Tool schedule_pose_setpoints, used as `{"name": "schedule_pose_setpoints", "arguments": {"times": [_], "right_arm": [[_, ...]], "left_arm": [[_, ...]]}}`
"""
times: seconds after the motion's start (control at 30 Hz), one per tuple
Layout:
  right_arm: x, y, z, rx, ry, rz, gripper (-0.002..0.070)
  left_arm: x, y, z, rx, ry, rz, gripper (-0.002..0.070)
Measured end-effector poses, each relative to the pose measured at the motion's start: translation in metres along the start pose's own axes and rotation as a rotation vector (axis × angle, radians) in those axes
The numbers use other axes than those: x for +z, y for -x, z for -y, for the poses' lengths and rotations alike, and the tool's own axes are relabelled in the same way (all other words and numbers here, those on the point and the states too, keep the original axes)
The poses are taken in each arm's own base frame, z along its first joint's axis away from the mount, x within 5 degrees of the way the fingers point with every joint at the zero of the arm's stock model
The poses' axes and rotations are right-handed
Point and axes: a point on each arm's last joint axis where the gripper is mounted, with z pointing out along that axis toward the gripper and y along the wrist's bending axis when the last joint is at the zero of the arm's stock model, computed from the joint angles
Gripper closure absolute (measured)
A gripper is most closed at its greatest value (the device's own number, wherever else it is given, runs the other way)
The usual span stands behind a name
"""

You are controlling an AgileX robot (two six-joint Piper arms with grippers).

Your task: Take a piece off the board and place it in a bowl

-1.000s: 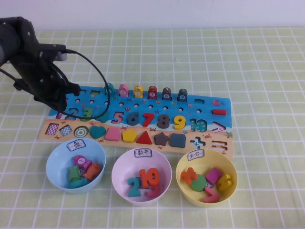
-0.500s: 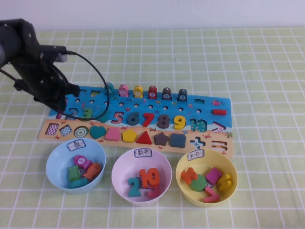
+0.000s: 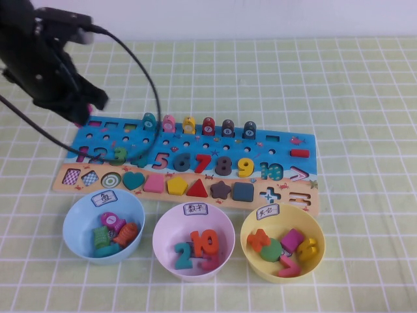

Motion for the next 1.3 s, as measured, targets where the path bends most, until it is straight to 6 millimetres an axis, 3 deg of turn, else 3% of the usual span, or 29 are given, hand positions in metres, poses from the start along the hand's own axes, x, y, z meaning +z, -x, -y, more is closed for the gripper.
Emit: {"name": "schedule_pose_setpoints", "arguments": {"times": [0.13,0.3,0.5,0.7,1.03,1.1,1.2,1.3], "right_arm": [[0.0,0.0,0.0,0.0,0.0,0.0,0.0694],[0.0,0.0,0.0,0.0,0.0,0.0,0.0694],[0.0,0.0,0.0,0.0,0.0,0.0,0.0694],[0.0,0.0,0.0,0.0,0.0,0.0,0.0694],[0.0,0.0,0.0,0.0,0.0,0.0,0.0694],[0.0,0.0,0.0,0.0,0.0,0.0,0.0694],[0.0,0.0,0.0,0.0,0.0,0.0,0.0694],[0.0,0.0,0.0,0.0,0.0,0.0,0.0694]], "left_arm": [[-0.004,-0.013,0.05,0.12,-0.047,-0.015,0.0609],[0.014,-0.033,0.117,0.283,-0.117,-0.068,0.0609],[0.022,-0.049,0.175,0.416,-0.163,-0.077,0.0609],[0.026,-0.052,0.192,0.431,-0.175,-0.072,0.0609],[0.078,-0.055,0.198,0.407,-0.147,-0.207,0.059],[0.086,-0.056,0.199,0.408,-0.144,-0.235,0.0531],[0.09,-0.058,0.199,0.411,-0.141,-0.252,0.0374],[0.09,-0.058,0.199,0.411,-0.141,-0.253,0.0265]]}}
